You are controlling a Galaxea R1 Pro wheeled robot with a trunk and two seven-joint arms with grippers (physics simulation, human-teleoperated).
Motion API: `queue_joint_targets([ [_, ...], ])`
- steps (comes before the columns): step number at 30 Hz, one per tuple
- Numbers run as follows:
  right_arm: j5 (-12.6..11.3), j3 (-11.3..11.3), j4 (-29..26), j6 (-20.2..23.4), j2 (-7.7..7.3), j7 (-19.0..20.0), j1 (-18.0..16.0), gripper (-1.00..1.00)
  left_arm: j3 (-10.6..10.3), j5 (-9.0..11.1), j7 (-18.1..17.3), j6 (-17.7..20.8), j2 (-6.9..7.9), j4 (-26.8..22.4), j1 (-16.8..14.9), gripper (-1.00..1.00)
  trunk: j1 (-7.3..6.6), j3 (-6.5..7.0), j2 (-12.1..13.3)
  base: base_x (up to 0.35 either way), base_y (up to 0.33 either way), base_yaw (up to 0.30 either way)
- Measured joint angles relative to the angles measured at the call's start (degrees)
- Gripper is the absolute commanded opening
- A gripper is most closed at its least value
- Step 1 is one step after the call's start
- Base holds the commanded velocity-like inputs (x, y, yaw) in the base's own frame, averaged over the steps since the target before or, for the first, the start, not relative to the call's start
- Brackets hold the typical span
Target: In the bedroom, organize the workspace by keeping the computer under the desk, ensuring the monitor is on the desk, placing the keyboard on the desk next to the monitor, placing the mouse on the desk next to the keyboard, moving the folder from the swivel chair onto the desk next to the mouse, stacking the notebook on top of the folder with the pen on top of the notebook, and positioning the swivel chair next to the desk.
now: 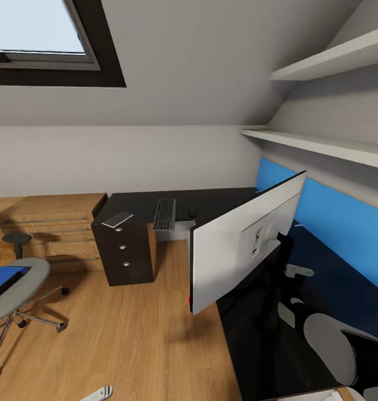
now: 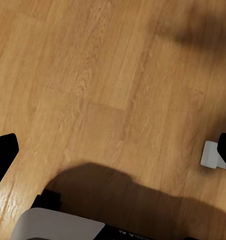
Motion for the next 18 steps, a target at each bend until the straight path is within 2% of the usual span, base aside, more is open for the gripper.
queue_joint_targets([
  [18,0.0,-0.01,0.0,-0.05,-0.15,0.0,0.0,1.0,-0.06,0.01,-0.13,-0.16,0.0,0.09,0.0,1.0,0.0,0.0,0.0,0.029,0.0,0.0],
])
